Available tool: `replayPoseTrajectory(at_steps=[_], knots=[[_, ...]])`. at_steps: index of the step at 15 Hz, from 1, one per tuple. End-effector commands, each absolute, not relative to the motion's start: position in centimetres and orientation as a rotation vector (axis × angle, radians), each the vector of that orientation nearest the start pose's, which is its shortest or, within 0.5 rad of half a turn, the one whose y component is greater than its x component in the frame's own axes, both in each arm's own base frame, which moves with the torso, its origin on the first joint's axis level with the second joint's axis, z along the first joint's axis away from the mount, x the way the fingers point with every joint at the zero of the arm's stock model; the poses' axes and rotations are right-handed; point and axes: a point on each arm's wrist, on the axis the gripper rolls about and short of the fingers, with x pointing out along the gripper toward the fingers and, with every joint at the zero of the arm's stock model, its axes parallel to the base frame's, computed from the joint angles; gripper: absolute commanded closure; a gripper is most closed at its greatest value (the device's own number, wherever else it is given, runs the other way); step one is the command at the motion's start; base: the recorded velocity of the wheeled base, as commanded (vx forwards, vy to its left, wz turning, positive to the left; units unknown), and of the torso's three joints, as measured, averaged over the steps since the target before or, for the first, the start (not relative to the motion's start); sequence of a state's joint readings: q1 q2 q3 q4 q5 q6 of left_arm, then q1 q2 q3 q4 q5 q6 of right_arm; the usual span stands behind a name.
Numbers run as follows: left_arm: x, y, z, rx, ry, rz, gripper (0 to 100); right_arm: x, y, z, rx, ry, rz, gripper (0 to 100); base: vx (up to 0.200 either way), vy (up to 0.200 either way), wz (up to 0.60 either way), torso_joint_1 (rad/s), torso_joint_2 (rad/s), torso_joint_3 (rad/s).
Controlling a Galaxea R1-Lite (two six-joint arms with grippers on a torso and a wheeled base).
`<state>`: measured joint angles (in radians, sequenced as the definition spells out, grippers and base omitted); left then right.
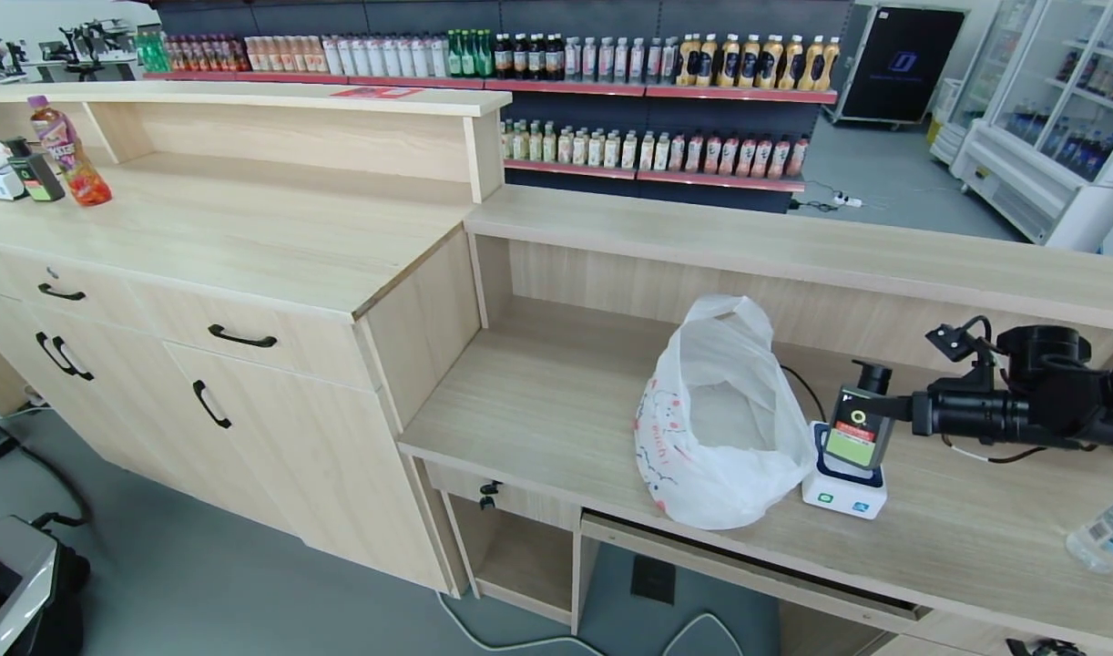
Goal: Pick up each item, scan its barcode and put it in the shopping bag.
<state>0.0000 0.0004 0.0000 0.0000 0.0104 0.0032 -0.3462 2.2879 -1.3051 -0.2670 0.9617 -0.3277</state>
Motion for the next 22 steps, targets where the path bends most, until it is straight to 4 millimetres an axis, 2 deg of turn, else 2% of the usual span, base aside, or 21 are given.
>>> replayPoseTrajectory(at_steps=[1, 12, 13, 14, 15, 17, 19, 22], knots=[[-2.3, 0.0, 7.5, 0.003, 0.0, 0.011, 0, 40.9, -12.6, 5.9, 0.132, 0.476, 0.667, 100, 0.0, 0.0, 0.0, 0.0, 0.0, 0.0], [-2.3, 0.0, 7.5, 0.003, 0.0, 0.011, 0, 40.8, -12.6, 5.7, 0.117, 0.489, 0.646, 100, 0.0, 0.0, 0.0, 0.0, 0.0, 0.0], [-2.3, 0.0, 7.5, 0.003, 0.0, 0.011, 0, 40.7, -12.6, 6.3, 0.109, 0.478, 0.645, 100, 0.0, 0.0, 0.0, 0.0, 0.0, 0.0], [-2.3, 0.0, 7.5, 0.003, 0.0, 0.011, 0, 40.2, -12.4, 8.0, 0.081, 0.456, 0.63, 100, 0.0, 0.0, 0.0, 0.0, 0.0, 0.0], [-2.3, 0.0, 7.5, 0.003, 0.0, 0.011, 0, 38.9, -12.0, 10.1, 0.045, 0.451, 0.576, 100, 0.0, 0.0, 0.0, 0.0, 0.0, 0.0], [-2.3, 0.0, 7.5, 0.003, 0.0, 0.011, 0, 36.3, -11.5, 12.8, -0.072, 0.427, 0.485, 100, 0.0, 0.0, 0.0, 0.0, 0.0, 0.0], [-2.3, 0.0, 7.5, 0.003, 0.0, 0.011, 0, 34.0, -10.9, 14.5, -0.158, 0.404, 0.464, 100, 0.0, 0.0, 0.0, 0.0, 0.0, 0.0], [-2.3, 0.0, 7.5, 0.003, 0.0, 0.011, 0, 31.7, -10.1, 15.1, -0.256, 0.516, 0.202, 100, 0.0, 0.0, 0.0, 0.0, 0.0, 0.0]])
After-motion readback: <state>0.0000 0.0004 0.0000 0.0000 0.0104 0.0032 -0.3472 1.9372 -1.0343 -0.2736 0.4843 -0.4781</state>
